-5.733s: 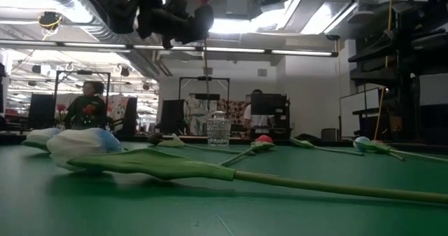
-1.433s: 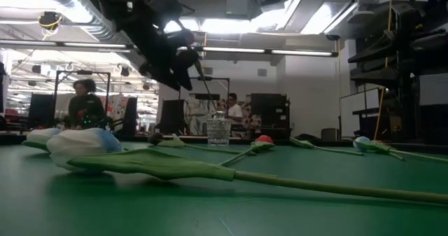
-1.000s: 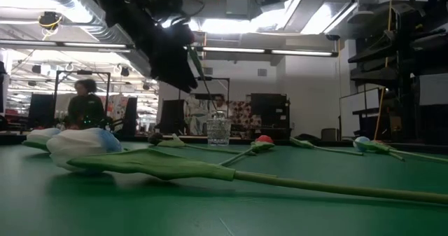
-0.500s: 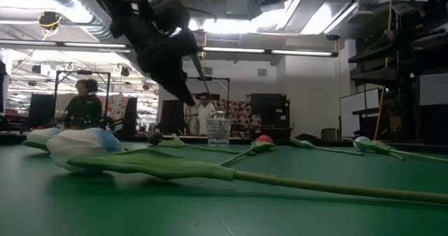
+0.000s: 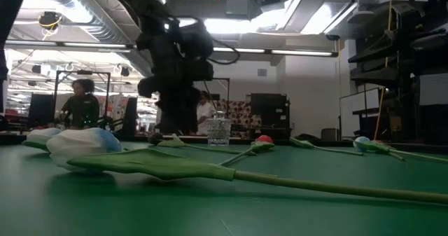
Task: Sort flowers into vase by color
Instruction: Put the left black flower into the bottom left transparent vase
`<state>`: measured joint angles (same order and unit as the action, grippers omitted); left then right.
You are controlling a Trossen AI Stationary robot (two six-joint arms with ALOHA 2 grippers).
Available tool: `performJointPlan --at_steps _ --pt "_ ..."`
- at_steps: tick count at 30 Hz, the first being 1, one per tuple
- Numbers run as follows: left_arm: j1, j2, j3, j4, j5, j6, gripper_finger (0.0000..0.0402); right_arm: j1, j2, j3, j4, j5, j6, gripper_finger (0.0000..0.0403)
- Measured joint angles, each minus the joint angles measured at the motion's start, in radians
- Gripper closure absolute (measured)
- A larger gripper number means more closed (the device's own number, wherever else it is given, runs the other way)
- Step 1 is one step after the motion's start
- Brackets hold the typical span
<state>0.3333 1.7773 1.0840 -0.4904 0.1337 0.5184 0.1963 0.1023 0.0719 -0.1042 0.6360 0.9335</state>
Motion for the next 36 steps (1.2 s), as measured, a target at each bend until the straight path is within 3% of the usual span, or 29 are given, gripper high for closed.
performJointPlan --at_steps 10,18,24,29,36 --pt "0.058 0.02 0.002 -0.01 -0.042 0.042 0.019 0.0 0.0 0.0 -0.002 0.001 -0.001 0.0226" --pt "0.062 0.054 0.002 -0.017 0.033 0.074 0.0223 0.0 0.0 0.0 -0.002 0.003 -0.023 0.0226" --pt "0.047 0.096 0.004 -0.019 0.029 0.086 0.0242 0.0 0.0 0.0 -0.002 0.009 -0.024 0.0226" --pt "0.044 0.111 0.006 -0.036 0.025 0.082 0.0285 0.0 0.0 0.0 -0.002 0.009 -0.024 0.0226" --pt "0.036 0.091 0.012 -0.056 -0.053 0.04 0.038 0.0 0.0 0.0 -0.002 0.009 -0.023 0.0226"
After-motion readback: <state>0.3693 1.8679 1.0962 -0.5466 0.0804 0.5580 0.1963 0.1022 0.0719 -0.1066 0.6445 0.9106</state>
